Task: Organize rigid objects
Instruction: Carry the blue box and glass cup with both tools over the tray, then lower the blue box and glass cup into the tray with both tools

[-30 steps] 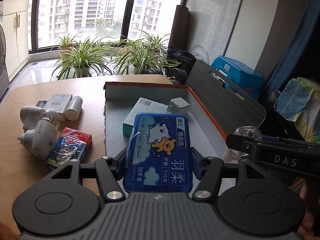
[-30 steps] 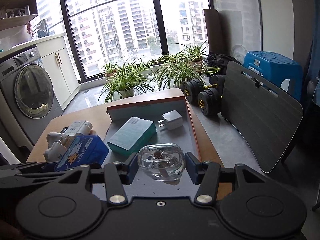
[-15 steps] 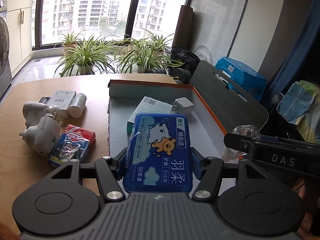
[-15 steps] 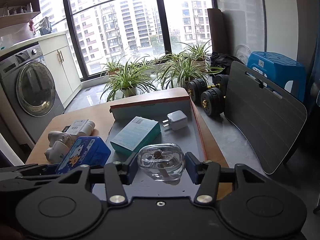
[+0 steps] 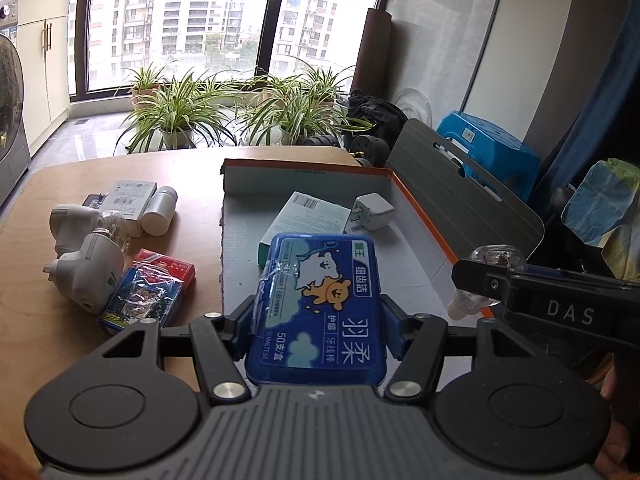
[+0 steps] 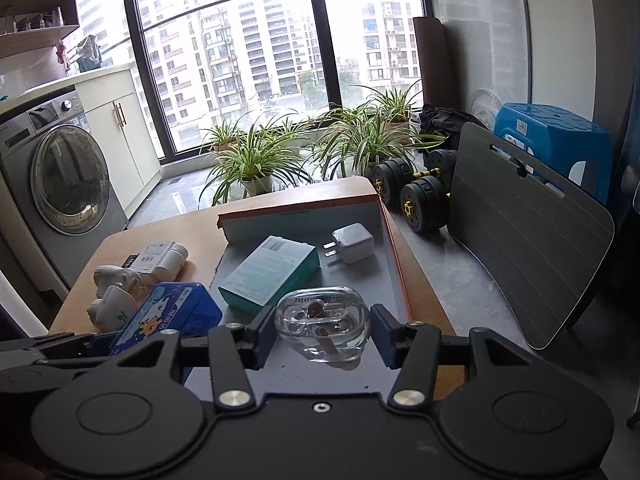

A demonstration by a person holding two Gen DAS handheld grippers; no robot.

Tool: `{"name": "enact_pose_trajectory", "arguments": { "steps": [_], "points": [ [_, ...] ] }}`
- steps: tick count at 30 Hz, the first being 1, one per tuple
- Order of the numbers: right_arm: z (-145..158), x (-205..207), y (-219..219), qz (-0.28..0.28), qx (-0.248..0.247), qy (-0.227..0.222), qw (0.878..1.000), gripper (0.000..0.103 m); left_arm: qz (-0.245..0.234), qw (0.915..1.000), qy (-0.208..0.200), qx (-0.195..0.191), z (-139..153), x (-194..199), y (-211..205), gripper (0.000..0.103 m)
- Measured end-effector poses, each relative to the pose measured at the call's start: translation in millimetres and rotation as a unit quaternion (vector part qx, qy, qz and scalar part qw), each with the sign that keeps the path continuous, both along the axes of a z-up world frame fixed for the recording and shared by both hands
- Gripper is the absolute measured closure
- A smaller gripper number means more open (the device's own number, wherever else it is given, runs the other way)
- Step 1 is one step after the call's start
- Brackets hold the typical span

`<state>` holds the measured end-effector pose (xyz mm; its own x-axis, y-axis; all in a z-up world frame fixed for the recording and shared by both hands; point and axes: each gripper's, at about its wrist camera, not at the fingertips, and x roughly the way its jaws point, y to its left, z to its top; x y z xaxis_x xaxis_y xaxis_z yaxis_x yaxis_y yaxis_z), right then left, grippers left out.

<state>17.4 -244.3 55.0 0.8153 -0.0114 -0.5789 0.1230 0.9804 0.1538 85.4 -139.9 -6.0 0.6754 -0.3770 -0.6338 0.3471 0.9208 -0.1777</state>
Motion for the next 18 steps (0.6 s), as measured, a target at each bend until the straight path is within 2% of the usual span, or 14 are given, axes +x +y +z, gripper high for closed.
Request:
{"name": "enact_pose_trajectory", "arguments": {
  "steps": [18],
  "points": [
    [-0.3, 0.2, -0.1, 0.000, 0.000, 0.000, 1.000, 0.041, -0.006, 1.0000, -0.006, 0.003, 1.2, -0.2, -1.3, 0.040]
  ]
}}
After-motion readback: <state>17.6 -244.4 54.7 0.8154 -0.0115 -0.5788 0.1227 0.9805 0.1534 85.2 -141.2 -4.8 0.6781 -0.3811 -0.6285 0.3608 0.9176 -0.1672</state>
